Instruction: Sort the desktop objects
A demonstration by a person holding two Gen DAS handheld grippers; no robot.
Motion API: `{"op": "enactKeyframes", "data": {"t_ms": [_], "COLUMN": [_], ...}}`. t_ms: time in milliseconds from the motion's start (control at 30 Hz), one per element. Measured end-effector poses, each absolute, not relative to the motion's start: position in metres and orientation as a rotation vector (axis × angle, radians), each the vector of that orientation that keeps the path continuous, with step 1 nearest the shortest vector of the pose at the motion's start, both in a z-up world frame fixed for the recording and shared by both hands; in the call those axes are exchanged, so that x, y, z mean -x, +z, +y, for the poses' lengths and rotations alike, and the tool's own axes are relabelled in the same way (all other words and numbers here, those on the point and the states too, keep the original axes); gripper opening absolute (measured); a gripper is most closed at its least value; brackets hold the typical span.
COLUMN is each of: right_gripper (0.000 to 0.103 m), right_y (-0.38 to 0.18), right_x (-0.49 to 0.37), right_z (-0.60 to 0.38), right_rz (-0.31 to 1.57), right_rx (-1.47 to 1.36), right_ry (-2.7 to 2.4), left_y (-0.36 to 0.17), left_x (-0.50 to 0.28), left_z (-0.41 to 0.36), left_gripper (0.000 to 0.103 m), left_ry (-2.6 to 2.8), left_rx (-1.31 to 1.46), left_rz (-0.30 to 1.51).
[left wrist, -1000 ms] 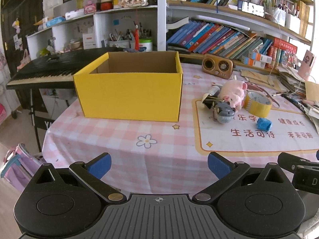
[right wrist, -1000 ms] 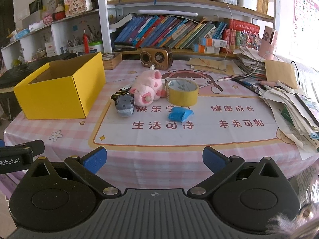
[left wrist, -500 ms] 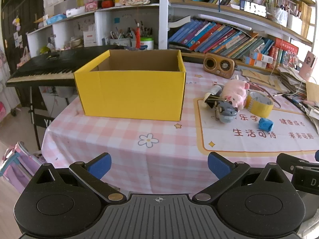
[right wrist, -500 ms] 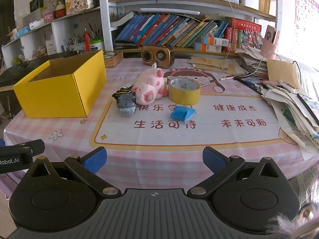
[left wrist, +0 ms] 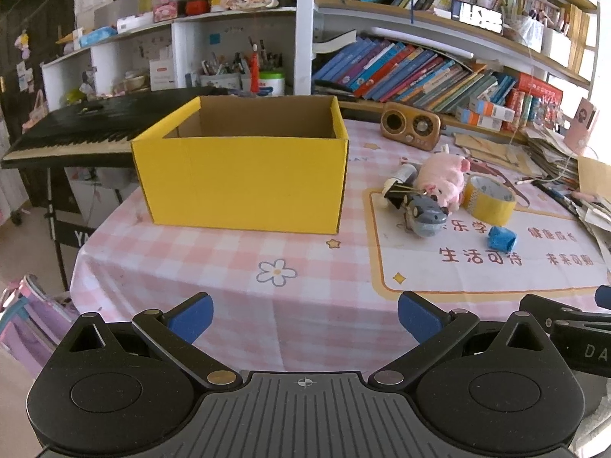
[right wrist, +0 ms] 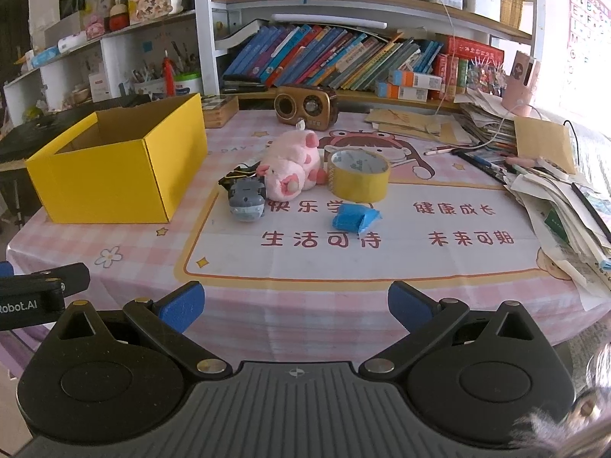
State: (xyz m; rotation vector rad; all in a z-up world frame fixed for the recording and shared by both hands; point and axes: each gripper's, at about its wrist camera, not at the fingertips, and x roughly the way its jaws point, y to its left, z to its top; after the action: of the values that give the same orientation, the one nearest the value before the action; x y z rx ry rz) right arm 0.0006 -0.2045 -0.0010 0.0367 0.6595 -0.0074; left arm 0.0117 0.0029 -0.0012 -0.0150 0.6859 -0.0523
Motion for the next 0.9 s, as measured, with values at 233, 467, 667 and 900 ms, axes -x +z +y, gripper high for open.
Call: {"op": "enactKeyframes", "data": {"t_ms": [233,467,667,900], "right_gripper": [0.103,0.103,0.103,0.103], "right_y": [-0.001,-0.001,0.000,-0.003], "right_x": [0.000,0.000,-0.001,-0.006], "right_z": [-0.203,-0.206,-0.210,-0.218], "right_rz": [0.657,0.661,0.661,0.677], "right_rx": [-0.025,-0.031,-0.034,-0.044], "right_ry": [-0.013,-0.021,-0.027,-0.047], "left_y": [-0.002,-0.002,-0.004,-0.001], "left_x": [-0.014,-0.017,-0.020,-0.018], "left_z": [0.003,-0.001,-0.007,-0.029], "left_gripper": [0.103,0.103,0.103,0.103], "left_ry": [-0.065,-0.078,-0.083,-0.126], "left_rx": [0.020,0.005,-0.011,-0.094], "left_rz": [0.689,0.689,0.703,0.683]}}
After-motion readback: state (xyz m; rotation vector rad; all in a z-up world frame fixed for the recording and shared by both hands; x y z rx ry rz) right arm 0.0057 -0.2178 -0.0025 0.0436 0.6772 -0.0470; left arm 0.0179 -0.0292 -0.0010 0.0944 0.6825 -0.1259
